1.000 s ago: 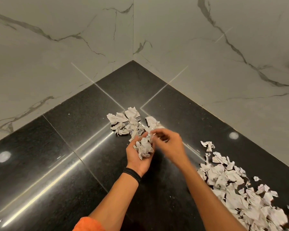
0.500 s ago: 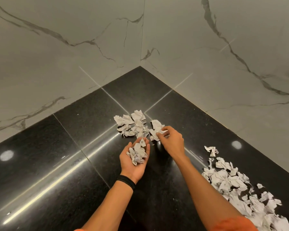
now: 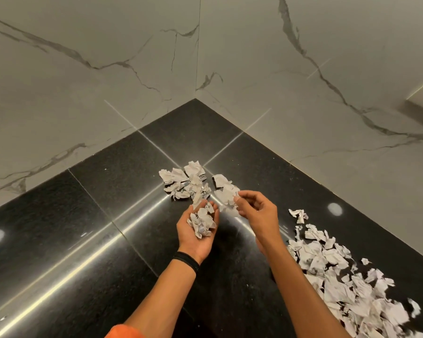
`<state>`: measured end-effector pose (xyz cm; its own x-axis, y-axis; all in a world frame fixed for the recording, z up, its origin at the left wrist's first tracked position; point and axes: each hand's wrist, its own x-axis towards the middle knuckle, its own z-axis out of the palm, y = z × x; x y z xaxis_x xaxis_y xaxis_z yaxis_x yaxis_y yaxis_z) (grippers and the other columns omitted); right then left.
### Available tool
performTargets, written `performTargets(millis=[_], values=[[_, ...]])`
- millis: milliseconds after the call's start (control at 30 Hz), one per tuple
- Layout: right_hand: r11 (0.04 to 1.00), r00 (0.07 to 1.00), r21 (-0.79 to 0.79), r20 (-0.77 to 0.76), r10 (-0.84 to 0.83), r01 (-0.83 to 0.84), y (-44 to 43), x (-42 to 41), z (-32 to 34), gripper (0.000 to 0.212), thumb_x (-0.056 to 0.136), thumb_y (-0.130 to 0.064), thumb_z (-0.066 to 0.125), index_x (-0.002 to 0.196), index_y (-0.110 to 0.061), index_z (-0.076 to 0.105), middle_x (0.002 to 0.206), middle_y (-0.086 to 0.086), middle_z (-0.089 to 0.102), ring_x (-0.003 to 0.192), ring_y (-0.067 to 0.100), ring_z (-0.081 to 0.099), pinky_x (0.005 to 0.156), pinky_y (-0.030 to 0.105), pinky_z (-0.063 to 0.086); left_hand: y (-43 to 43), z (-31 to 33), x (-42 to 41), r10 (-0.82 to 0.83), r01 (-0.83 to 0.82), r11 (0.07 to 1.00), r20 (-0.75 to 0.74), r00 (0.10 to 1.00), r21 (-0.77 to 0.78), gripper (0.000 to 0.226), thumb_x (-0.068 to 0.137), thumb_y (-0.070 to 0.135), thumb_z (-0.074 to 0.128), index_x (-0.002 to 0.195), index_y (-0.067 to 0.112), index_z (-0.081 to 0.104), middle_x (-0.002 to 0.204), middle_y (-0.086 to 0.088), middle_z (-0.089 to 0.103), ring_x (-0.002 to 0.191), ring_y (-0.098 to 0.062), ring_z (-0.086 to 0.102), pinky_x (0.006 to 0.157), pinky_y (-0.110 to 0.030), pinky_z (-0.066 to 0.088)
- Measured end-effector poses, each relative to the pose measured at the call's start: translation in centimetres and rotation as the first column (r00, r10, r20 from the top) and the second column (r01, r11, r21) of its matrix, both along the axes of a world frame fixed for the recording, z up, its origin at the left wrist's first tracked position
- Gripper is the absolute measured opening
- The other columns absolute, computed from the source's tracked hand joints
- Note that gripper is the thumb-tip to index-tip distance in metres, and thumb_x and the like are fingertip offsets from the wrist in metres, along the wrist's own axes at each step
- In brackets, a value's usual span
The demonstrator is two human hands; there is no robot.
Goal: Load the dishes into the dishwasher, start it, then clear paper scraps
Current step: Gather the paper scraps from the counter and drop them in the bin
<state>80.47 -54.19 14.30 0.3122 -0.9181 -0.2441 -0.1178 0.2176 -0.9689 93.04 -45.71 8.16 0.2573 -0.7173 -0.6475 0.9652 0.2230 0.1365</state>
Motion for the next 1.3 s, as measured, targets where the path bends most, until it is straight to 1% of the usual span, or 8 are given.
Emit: performTargets(millis=[333,633,767,900,1000,1100,1233,1300], values=[[0.897,0.934,0.43,0.352,-0.06,-0.104,4.7,0.9,0.3,0.028,0.085,-0.002,0.075,0.112,0.002,0.07,0.097,0.012,0.075,0.08,0.017,0.071,0.072,0.024,0.06,0.5,0.3,-1.6,-0.074,0.075,0.992,0.011,0.997,-0.103,0.039,0.099,0.031,0.047,0.113,0.002,0.071,0.105,-0.016,0.072,0.087,-0.027,0.073,0.078,-0.038,0.058],[0.994,0.998,0.094,0.041,0.044,-0.048,5.1,1.0,-1.0,0.014,0.086,-0.008,0.079,0.1,-0.01,0.075,0.095,0.006,0.078,0.083,0.018,0.074,0.073,0.028,0.059,0.3,-0.8,-1.1,-0.058,0.06,0.993,0.024,0.998,-0.101,0.042,0.1,0.033,0.043,0.116,0.003,0.068,0.124,-0.02,0.067,0.105,-0.032,0.069,0.092,-0.042,0.056],[0.995,0.994,-0.041,-0.053,0.094,-0.096,5.2,1.1,-1.3,0.014,0.085,-0.01,0.081,0.097,-0.016,0.077,0.093,-0.003,0.078,0.086,0.011,0.074,0.077,0.026,0.059,0.3,-0.8,-1.2,-0.051,0.052,0.993,0.019,0.999,-0.105,0.041,0.1,0.032,0.042,0.114,0.004,0.068,0.121,-0.02,0.069,0.101,-0.032,0.072,0.078,-0.042,0.063],[0.964,0.938,-0.166,-0.313,0.147,-0.206,5.0,0.9,-2.2,0.016,0.083,-0.032,0.084,0.097,-0.033,0.076,0.096,-0.015,0.072,0.081,-0.002,0.064,0.072,0.016,0.051,0.2,-1.1,-1.3,-0.058,0.054,0.993,-0.029,0.998,-0.109,0.041,0.099,0.034,0.044,0.111,0.004,0.069,0.115,-0.017,0.07,0.104,-0.031,0.071,0.102,-0.045,0.053],[0.969,0.959,-0.181,-0.256,0.121,-0.17,4.6,0.6,-2.0,0.01,0.086,-0.033,0.081,0.096,-0.033,0.077,0.096,-0.015,0.073,0.077,-0.003,0.063,0.069,0.016,0.051,0.3,-1.1,-1.0,-0.059,0.057,0.993,-0.02,0.998,-0.102,0.041,0.095,0.034,0.047,0.114,0.005,0.069,0.119,-0.018,0.07,0.105,-0.031,0.07,0.09,-0.045,0.06],[0.968,0.962,-0.21,-0.26,0.082,-0.139,3.9,-0.7,-2.1,0.007,0.094,-0.025,0.073,0.098,-0.03,0.076,0.093,-0.014,0.074,0.08,-0.001,0.066,0.069,0.018,0.054,0.7,-0.8,-0.6,-0.038,0.038,0.996,-0.004,0.999,-0.081,0.053,0.086,0.035,0.056,0.128,0.004,0.065,0.134,-0.018,0.064,0.117,-0.032,0.066,0.094,-0.045,0.057],[0.847,0.749,-0.159,-0.568,0.342,-0.508,3.6,-3.5,-4.6,0.038,0.089,-0.019,0.067,0.122,-0.037,0.068,0.117,-0.019,0.062,0.105,0.001,0.059,0.085,0.022,0.054,1.0,-0.8,-0.2,-0.038,0.037,0.998,-0.008,0.999,-0.056,0.049,0.098,0.036,0.048,0.131,0.003,0.064,0.13,-0.018,0.068,0.117,-0.032,0.066,0.102,-0.045,0.052],[0.759,0.651,-0.109,-0.601,0.464,-0.642,4.3,-4.2,-5.3,0.052,0.081,-0.027,0.058,0.131,-0.041,0.062,0.126,-0.023,0.052,0.119,0.004,0.052,0.091,0.025,0.054,1.3,-0.9,-0.2,-0.036,0.036,0.998,-0.001,0.999,-0.042,0.048,0.103,0.036,0.042,0.127,0.002,0.066,0.127,-0.019,0.069,0.114,-0.032,0.067,0.105,-0.045,0.049]])
